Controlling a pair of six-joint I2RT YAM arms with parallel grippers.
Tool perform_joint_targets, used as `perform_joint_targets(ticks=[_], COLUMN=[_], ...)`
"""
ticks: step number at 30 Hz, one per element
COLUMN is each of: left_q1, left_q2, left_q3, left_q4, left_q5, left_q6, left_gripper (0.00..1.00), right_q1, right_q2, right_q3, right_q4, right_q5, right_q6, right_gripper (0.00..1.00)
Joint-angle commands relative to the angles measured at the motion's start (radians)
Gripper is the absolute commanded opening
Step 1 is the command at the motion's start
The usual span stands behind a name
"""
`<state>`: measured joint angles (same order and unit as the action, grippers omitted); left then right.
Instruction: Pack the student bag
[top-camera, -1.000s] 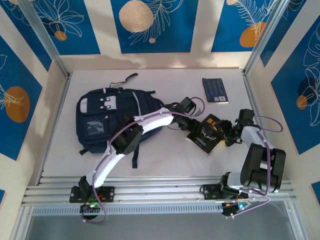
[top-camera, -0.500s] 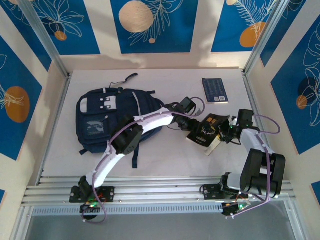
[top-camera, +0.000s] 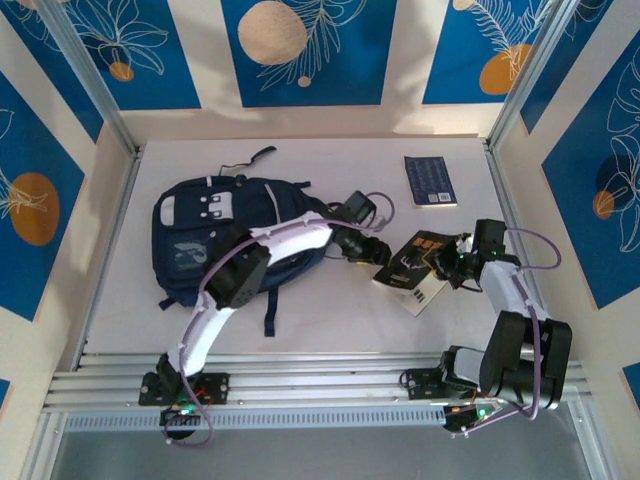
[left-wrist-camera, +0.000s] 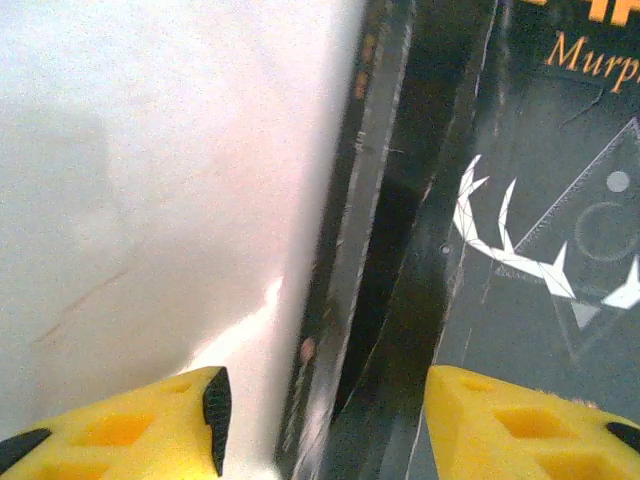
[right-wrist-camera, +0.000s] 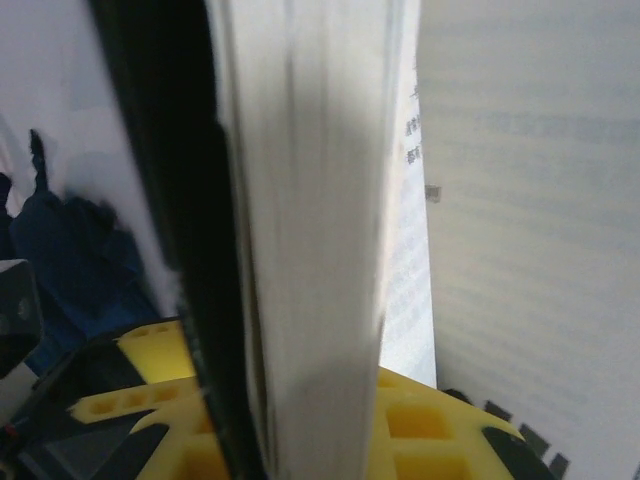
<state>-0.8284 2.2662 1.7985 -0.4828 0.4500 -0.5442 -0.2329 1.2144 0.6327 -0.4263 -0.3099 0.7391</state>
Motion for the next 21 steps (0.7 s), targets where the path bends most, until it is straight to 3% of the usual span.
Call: perform_joint_targets(ticks=[1,6,11,17,21], left_q1=[0.085,0.187,0.270,0.279,0.279], left_q2=[-0.163,-0.273,-0.330,-0.377,-0.400], left_q3=[-0.051,-0.137,-0.203,-0.277,-0.327], left_q4=[-0.016,-0.032,0.030,0.264,0.428], left_q5=[0.025,0.085,0.264,0.441,0.484], left_q6=[0.017,0.025,-0.048,-0.240,-0.364], left_gripper=[0.56,0.58,0.59,0.61,0.62], right_q1=[0.032,0.115,0.186,0.270,0.306], right_q2=[-0.040,-0.078,-0.112,-0.103,-0.100], right_q3=[0.035,0.096,0.164,0.233,0.233], right_q4=[0.047,0.118,0.204,0.232,0.256], right_q5=[-0.148,-0.241,-0.355,-0.425,-0.434], right_q6=[0.009,0.020,0.044,0.036,0.045], right_gripper=[0.00,0.00,0.00,0.00,0.00])
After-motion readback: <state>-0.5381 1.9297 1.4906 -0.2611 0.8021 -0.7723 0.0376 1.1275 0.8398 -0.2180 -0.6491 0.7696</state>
